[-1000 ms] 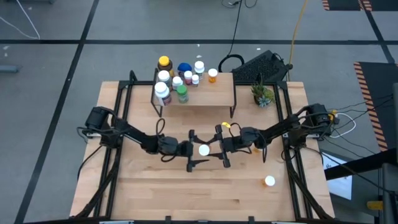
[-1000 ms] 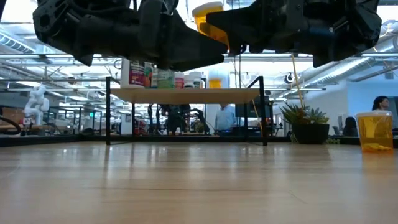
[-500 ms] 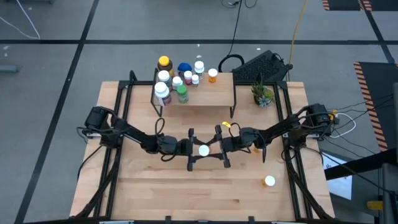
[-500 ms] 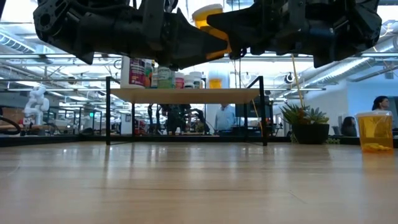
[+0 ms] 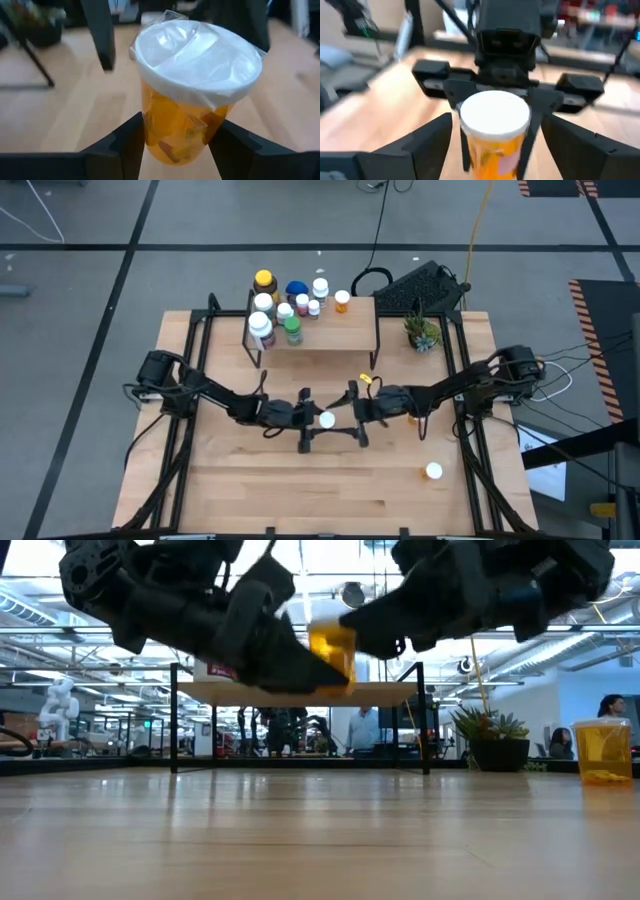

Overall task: Pick and place medicine bottles onto shelf by color
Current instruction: Put the top left orange pill bottle on the shelf, aligned with the other orange pill bottle

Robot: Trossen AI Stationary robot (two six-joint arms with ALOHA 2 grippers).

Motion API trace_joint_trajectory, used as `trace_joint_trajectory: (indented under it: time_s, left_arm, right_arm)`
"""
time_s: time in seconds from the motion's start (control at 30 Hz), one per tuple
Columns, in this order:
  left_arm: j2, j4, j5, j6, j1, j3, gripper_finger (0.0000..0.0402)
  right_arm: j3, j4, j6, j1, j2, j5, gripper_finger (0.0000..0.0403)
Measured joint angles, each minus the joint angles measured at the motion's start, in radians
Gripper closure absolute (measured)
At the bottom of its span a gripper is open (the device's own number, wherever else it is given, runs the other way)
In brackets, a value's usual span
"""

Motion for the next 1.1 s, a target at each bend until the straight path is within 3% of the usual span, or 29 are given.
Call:
trace_joint_trajectory:
  time_s: [0.13, 0.27, 0.47, 0.9, 1.1]
  left_arm:
    - [0.000, -0.071, 0.000, -0.023, 0.007, 0.000, 0.0213]
    - [0.000, -0.094, 0.000, -0.040, 0.007, 0.000, 0.0216]
    - [0.000, -0.110, 0.000, -0.060, 0.006, 0.000, 0.0205]
    - [0.000, -0.105, -0.001, -0.077, 0.006, 0.000, 0.0202]
    - [-0.011, -0.096, -0.016, -0.080, 0.006, 0.000, 0.0174]
  right_arm:
    - [0.118, -0.302, -0.018, 0.003, -0.004, 0.027, 0.0097]
    - [0.213, -0.436, -0.068, 0.015, 0.022, 0.048, 0.0097]
    - [0.234, -0.466, -0.086, 0.015, 0.023, 0.079, 0.0110]
    - [0.234, -0.496, -0.105, 0.011, 0.022, 0.075, 0.0204]
    - [0.234, -0.528, -0.072, 0.010, 0.013, 0.073, 0.0199]
